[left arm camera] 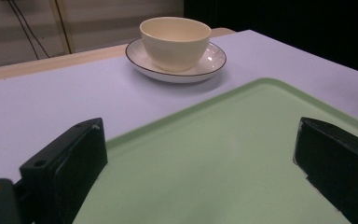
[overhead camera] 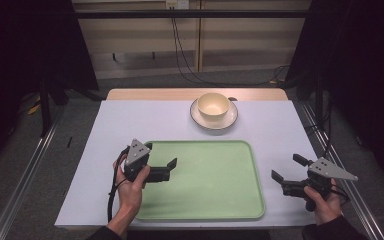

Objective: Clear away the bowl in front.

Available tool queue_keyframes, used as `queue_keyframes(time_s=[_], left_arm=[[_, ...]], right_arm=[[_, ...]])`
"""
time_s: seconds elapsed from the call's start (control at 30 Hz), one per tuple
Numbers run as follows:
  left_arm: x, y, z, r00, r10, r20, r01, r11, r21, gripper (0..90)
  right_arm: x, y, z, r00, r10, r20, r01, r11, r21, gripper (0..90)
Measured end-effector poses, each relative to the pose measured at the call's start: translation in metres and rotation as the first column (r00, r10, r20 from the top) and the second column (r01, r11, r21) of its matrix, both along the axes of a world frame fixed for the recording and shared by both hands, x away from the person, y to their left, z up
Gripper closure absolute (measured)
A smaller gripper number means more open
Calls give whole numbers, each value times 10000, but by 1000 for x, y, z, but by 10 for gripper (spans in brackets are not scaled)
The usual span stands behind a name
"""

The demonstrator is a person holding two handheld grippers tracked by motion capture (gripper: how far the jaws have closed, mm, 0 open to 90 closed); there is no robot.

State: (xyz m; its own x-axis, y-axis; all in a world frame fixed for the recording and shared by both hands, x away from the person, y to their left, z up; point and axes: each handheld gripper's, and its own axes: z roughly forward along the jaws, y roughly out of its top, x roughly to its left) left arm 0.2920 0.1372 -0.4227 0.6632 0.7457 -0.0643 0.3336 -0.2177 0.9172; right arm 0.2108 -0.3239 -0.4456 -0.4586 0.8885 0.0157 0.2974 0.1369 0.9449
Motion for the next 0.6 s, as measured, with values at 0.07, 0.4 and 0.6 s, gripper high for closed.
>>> queue_keyframes(time_s=[0.07,0.4,0.6], left_arm=[[4,-4,2,9999,-97,49,97,9999,84,41],[29,-13,2,9996,-221,-202,225,9996,170,49],[36,-23,10,9986,-515,-146,519,9983,268,44]], right_arm=[[0,0,0,10000,7,-8,-7,10000,29,30],[0,0,1,10000,34,46,-35,9998,192,31],[0,-1,1,9999,46,112,-48,9998,203,33]])
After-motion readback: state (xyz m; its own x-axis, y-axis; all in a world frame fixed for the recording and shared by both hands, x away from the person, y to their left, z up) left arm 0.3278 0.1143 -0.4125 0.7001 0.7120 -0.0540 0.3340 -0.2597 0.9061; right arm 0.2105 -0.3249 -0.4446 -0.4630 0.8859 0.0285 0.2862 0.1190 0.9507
